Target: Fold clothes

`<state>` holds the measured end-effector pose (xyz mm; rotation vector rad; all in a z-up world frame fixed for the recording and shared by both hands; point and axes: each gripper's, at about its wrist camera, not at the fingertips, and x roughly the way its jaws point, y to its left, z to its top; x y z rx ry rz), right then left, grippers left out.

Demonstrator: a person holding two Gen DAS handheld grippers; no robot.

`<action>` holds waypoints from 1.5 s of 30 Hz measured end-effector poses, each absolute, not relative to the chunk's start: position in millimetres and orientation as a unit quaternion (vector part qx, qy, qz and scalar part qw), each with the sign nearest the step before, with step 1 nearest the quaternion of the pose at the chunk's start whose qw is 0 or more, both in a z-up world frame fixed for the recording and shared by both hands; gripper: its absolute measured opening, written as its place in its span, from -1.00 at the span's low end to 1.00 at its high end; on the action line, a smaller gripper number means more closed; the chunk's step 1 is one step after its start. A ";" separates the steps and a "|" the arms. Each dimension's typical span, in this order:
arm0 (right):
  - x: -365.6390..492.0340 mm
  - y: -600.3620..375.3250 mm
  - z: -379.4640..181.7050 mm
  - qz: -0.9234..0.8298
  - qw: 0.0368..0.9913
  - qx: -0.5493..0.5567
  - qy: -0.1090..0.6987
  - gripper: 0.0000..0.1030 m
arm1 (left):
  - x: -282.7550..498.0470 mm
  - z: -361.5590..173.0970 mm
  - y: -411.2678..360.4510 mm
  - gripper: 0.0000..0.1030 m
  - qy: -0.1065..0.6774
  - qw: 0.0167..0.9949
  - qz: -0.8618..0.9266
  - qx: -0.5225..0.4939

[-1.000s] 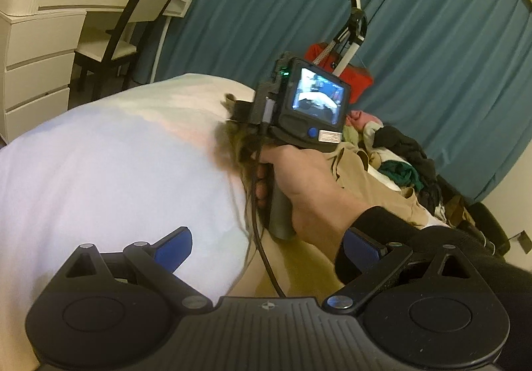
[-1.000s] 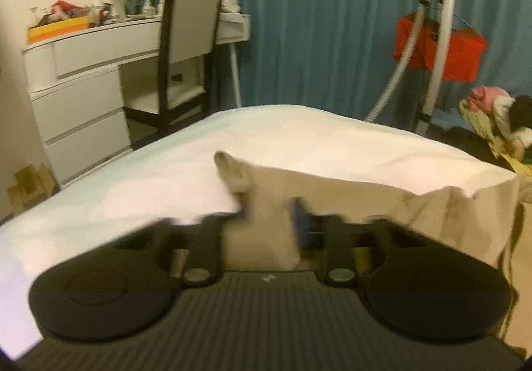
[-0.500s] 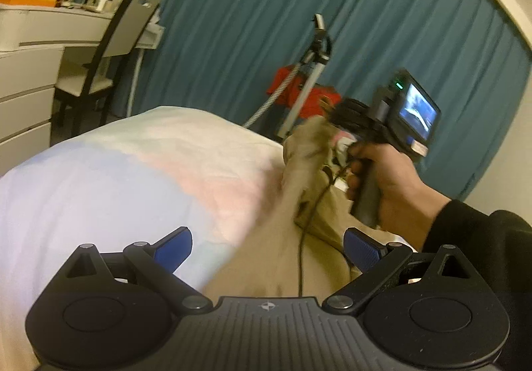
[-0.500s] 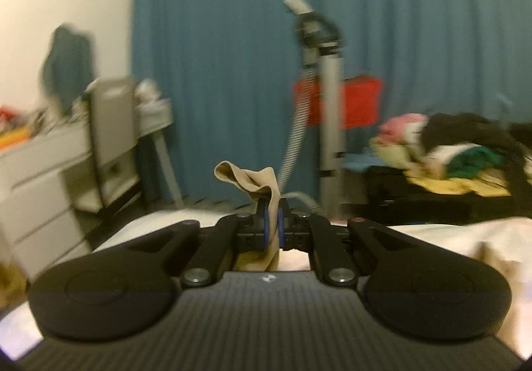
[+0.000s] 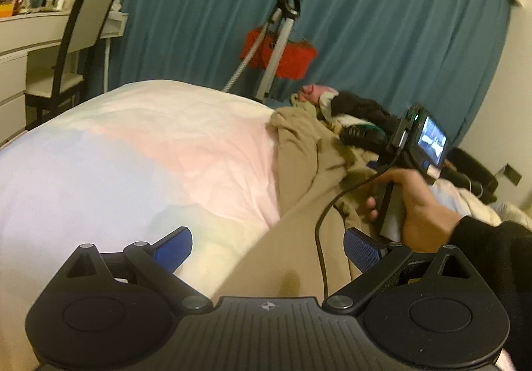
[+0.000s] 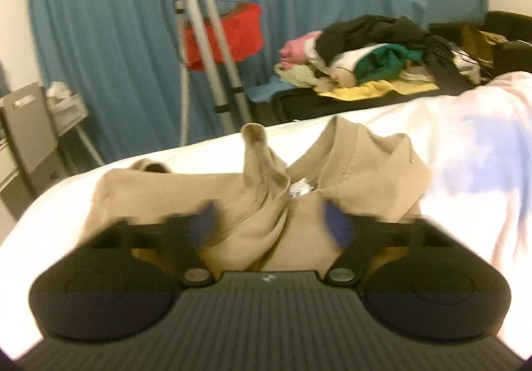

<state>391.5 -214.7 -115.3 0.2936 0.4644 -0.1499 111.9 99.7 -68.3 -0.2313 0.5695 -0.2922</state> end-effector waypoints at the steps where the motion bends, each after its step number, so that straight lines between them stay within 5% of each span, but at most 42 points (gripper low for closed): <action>1: 378.8 -211.6 -109.4 -0.069 0.961 0.145 0.227 0.69 | 112.4 -69.3 95.9 0.92 0.280 0.943 -0.145 -0.107; 13: 189.7 -177.8 -45.0 -0.014 0.969 0.139 0.206 0.69 | 91.5 -56.3 80.5 0.92 0.269 0.942 -0.184 -0.082; 21: 35.2 -191.9 -52.2 -0.018 0.956 0.210 0.203 0.69 | 59.8 -42.1 89.8 0.92 0.294 0.935 -0.180 -0.081; 36: 15.2 -240.3 -94.6 -0.080 0.902 0.337 0.257 0.69 | 46.5 -54.2 172.1 0.84 0.410 0.903 0.001 -0.131; 42: 7.3 -252.1 -103.7 -0.079 0.883 0.379 0.264 0.69 | 60.0 -77.5 180.4 0.61 0.477 0.867 0.028 -0.138; 45: 4.5 -258.5 -107.6 -0.081 0.873 0.403 0.264 0.69 | 58.2 -76.9 175.5 0.11 0.481 0.869 0.029 -0.113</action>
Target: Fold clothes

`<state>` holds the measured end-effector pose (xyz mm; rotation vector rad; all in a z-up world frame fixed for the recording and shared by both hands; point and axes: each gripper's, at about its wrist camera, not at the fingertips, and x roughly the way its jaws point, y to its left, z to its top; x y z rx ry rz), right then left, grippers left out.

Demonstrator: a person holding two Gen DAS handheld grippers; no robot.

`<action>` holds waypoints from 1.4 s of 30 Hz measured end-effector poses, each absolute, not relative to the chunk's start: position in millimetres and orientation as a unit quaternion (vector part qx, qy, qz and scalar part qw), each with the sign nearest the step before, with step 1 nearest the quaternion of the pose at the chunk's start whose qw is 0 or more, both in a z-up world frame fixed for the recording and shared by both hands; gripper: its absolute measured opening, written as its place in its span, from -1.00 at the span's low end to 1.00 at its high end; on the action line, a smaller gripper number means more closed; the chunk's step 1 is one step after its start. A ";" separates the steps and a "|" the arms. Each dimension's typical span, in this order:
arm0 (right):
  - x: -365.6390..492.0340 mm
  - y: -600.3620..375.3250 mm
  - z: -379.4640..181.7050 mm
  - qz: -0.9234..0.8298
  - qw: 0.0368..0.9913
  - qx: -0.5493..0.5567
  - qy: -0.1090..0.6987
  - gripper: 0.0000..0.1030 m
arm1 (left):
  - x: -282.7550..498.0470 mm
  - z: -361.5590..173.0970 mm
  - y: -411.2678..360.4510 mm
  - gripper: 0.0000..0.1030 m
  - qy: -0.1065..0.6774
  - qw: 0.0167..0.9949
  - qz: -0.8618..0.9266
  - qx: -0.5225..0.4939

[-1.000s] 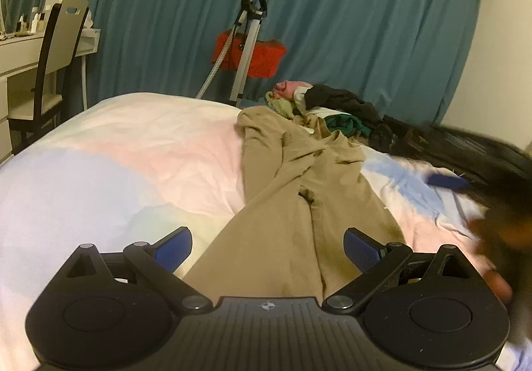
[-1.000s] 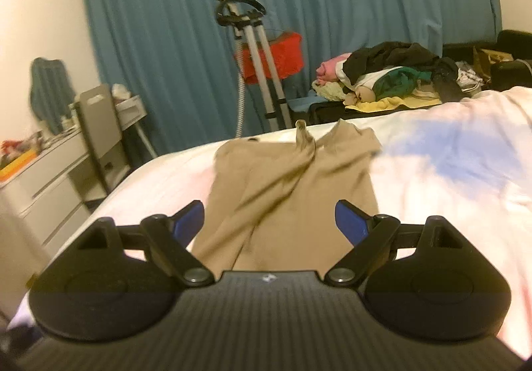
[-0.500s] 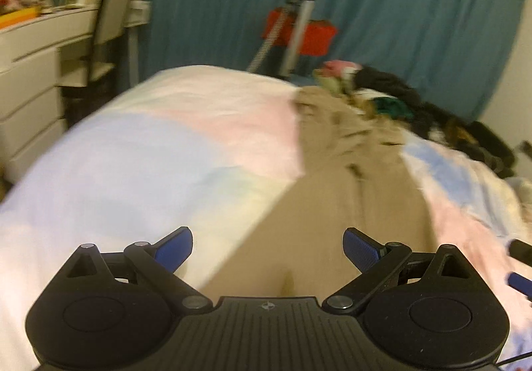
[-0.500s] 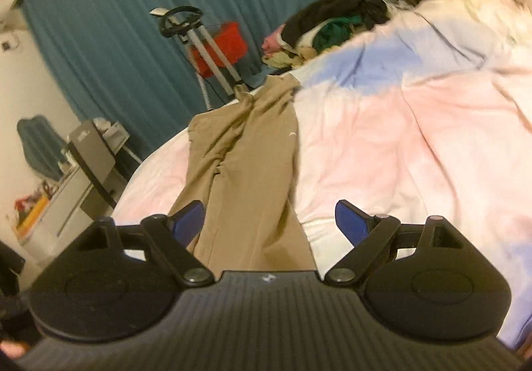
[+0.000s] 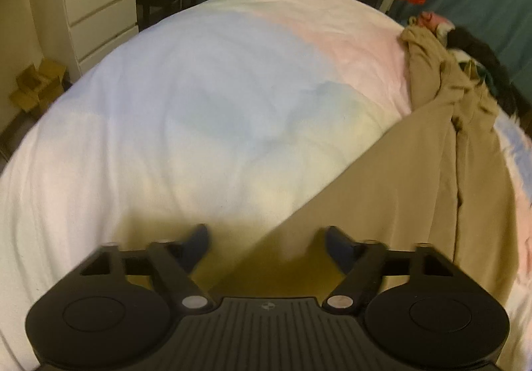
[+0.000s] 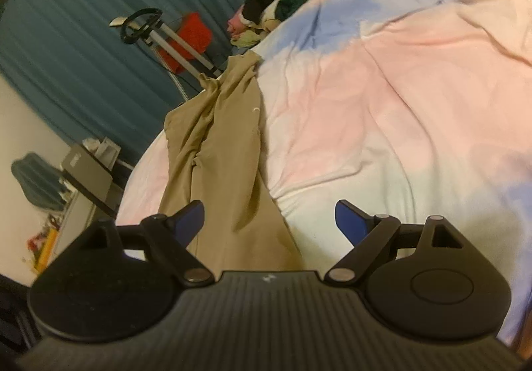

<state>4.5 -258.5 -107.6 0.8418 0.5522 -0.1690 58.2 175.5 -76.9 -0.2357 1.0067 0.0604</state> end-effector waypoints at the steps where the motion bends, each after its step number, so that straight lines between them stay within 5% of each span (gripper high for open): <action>1: 3.9 -259.8 -109.3 -0.081 0.869 0.410 0.266 0.69 | 56.5 -76.1 173.5 -0.20 0.482 0.870 0.025 -0.104; 2: 3.7 -260.8 -110.6 -0.081 0.866 0.414 0.267 0.69 | 54.7 -74.7 170.4 -0.38 0.483 0.870 0.016 -0.096; 3: 3.5 -261.1 -111.4 -0.082 0.865 0.416 0.268 0.69 | 52.7 -73.2 167.1 -0.83 0.485 0.870 0.007 -0.086; 4: 3.4 -261.0 -111.6 -0.082 0.865 0.416 0.269 0.69 | 49.2 -71.1 162.2 -0.96 0.483 0.873 0.001 -0.072; 14: 3.8 -259.1 -106.9 -0.074 0.872 0.411 0.256 0.69 | -75.2 -0.5 81.6 -0.98 0.264 0.940 -0.146 0.158; 21: 2.8 -254.4 -98.5 -0.075 0.885 0.390 0.245 0.69 | -101.0 -23.3 34.2 -0.97 0.298 0.878 -0.282 0.247; 24: 1.7 -253.3 -96.6 -0.076 0.888 0.382 0.243 0.69 | -85.6 -35.4 28.6 -0.66 0.367 0.840 -0.324 0.232; 26: 1.2 -252.4 -95.4 -0.076 0.891 0.378 0.242 0.69 | -75.7 -33.7 32.5 -0.36 0.380 0.839 -0.325 0.216; 28: 1.0 -251.4 -94.2 -0.074 0.893 0.374 0.239 0.69 | -62.6 -26.0 38.3 0.19 0.378 0.849 -0.318 0.187; 30: 2.5 -250.0 -93.4 -0.068 0.894 0.372 0.239 0.69 | -48.4 -16.3 47.2 0.37 0.368 0.864 -0.311 0.147; 35: 8.1 -246.3 -95.4 -0.052 0.894 0.369 0.248 0.69 | -20.9 -15.9 57.9 0.48 0.352 0.889 -0.279 0.088; 42: 16.5 -254.1 -122.4 -0.017 0.852 0.431 0.297 0.56 | 39.4 -48.0 113.4 0.50 0.445 0.869 -0.199 -0.092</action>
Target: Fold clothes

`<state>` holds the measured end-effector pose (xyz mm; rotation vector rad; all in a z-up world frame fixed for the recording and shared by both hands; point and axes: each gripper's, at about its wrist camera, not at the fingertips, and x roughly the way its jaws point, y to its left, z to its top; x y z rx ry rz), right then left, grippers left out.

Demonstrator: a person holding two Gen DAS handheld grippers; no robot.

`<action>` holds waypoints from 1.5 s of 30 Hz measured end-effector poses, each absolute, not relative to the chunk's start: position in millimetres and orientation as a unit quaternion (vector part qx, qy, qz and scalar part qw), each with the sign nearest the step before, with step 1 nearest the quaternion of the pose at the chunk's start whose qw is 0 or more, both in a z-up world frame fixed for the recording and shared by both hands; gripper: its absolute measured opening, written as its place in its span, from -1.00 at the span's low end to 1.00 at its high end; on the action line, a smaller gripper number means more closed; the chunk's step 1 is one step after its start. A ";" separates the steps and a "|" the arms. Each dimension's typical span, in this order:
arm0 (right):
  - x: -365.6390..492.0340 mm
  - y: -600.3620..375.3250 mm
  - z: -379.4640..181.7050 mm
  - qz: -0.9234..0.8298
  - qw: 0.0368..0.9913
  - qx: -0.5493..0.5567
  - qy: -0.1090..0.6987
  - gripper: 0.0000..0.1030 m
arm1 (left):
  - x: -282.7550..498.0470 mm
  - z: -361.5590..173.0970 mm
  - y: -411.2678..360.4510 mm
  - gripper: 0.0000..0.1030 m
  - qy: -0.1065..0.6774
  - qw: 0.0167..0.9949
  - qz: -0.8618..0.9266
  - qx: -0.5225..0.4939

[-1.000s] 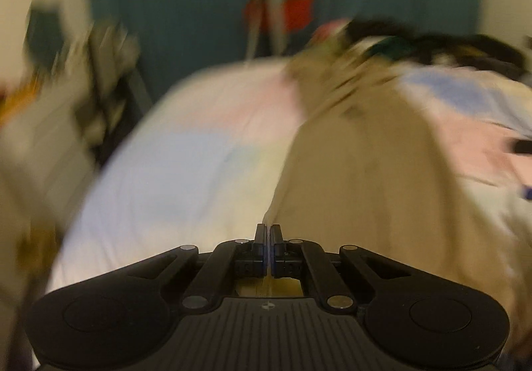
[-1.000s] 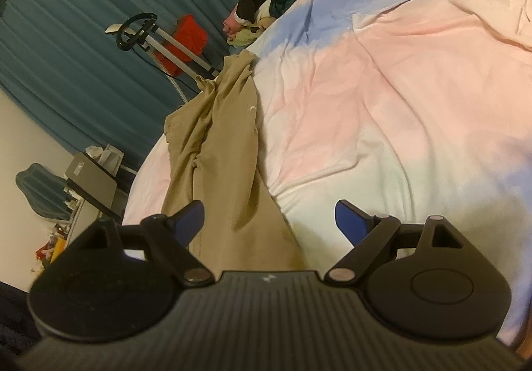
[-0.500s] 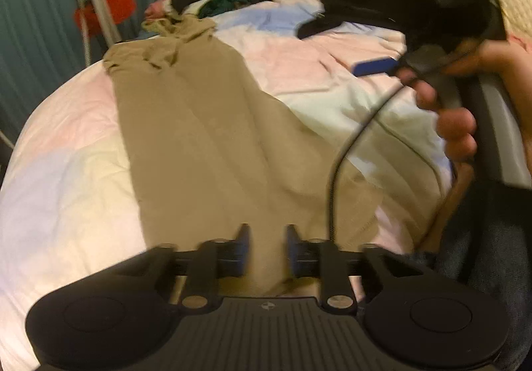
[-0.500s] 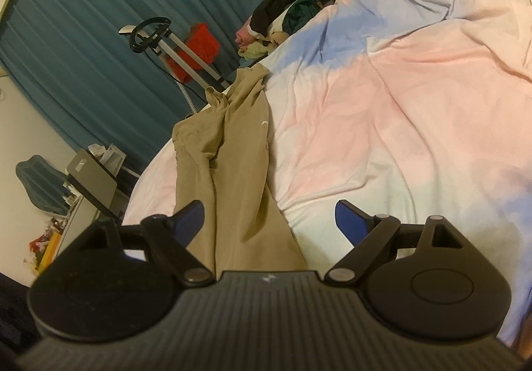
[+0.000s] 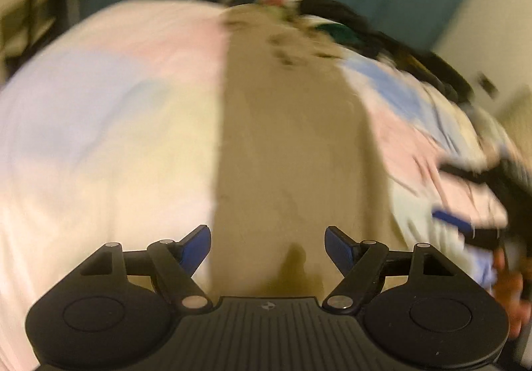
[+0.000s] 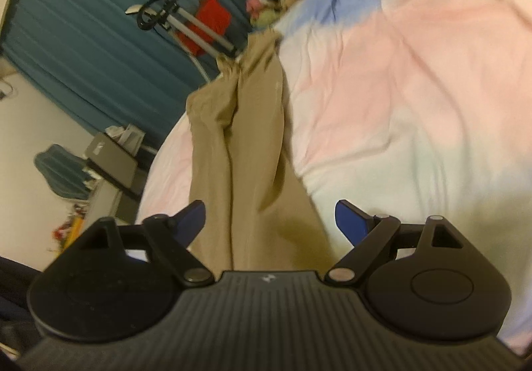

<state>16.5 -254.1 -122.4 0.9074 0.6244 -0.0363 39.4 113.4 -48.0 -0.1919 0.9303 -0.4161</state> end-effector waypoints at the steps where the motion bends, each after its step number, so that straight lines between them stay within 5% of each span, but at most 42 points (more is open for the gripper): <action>1: 17.8 -253.7 -126.1 -0.018 0.847 0.433 0.307 0.56 | 44.5 -52.3 120.6 0.51 0.455 0.861 -0.194 -0.116; 17: 10.4 -243.3 -165.9 0.011 0.787 0.458 0.412 0.35 | 68.7 -81.7 125.0 0.50 0.545 0.797 -0.201 -0.167; 20: 0.7 -236.4 -168.4 0.056 0.762 0.487 0.423 0.34 | 60.7 -90.8 121.1 0.32 0.554 0.788 -0.212 -0.165; 27: -19.0 -213.8 -164.9 0.059 0.762 0.449 0.462 -0.29 | 55.3 -90.8 134.1 -0.75 0.557 0.782 -0.202 -0.193; 34: -31.3 -201.0 -156.5 0.068 0.767 0.418 0.481 -0.30 | 45.4 -79.5 158.5 -0.83 0.530 0.775 -0.218 -0.267; 35: -32.2 -199.4 -155.4 0.069 0.768 0.412 0.485 -0.38 | 44.5 -78.2 161.3 -0.84 0.526 0.774 -0.219 -0.275; 36: -33.8 -199.5 -152.4 0.062 0.773 0.405 0.484 -0.67 | 43.5 -76.6 164.0 -0.84 0.523 0.773 -0.220 -0.283; 45: -56.2 -224.1 -86.5 0.066 0.817 0.412 0.397 -0.78 | 22.4 -14.3 177.4 -0.89 0.466 0.773 -0.257 -0.345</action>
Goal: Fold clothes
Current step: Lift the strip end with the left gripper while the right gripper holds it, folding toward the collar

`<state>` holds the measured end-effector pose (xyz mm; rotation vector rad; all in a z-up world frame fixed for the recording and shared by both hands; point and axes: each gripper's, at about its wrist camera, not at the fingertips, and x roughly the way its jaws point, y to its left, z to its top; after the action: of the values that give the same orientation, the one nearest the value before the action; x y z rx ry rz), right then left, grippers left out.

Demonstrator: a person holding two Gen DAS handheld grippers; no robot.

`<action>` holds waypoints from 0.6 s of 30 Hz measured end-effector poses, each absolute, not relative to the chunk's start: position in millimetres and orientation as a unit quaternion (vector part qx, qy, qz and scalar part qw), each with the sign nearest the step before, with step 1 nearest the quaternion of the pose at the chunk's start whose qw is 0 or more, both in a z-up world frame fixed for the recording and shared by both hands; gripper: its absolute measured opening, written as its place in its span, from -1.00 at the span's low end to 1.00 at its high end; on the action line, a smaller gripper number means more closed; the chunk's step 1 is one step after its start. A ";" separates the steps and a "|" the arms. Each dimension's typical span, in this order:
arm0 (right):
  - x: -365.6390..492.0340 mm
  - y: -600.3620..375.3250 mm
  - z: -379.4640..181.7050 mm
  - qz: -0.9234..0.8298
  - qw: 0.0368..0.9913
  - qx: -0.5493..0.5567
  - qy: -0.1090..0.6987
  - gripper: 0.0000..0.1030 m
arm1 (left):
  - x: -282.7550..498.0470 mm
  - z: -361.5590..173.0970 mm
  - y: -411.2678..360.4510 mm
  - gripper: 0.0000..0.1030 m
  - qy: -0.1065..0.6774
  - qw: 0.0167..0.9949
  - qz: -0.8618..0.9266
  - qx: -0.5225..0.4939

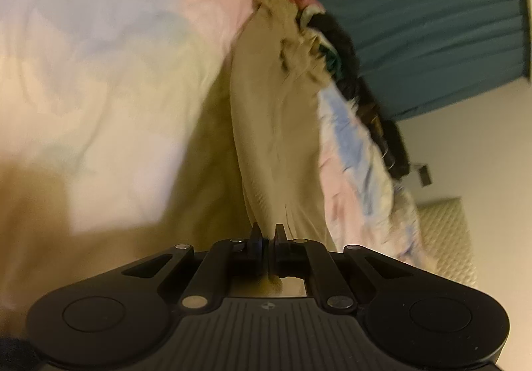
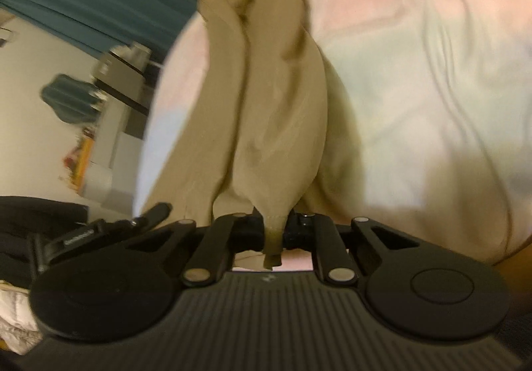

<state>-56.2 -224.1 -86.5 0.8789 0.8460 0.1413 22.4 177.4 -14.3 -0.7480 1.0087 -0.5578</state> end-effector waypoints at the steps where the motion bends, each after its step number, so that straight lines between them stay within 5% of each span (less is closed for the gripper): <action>1: -60.1 -227.7 -71.8 0.070 0.824 0.413 0.382 -0.79 | 20.0 -6.9 178.7 -0.90 0.459 0.773 -0.262 -0.352; 9: -102.4 -235.7 23.7 0.113 0.872 0.373 0.295 -0.80 | -21.9 49.9 181.2 -0.91 0.408 0.771 -0.298 -0.387; 18: -140.5 -226.2 5.1 0.116 0.866 0.394 0.284 -0.80 | -94.9 49.8 202.4 -0.90 0.407 0.776 -0.288 -0.387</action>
<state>-140.5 -226.2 5.1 0.8260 0.5955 0.2425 -94.9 202.4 49.8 -0.8372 0.8809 -0.6241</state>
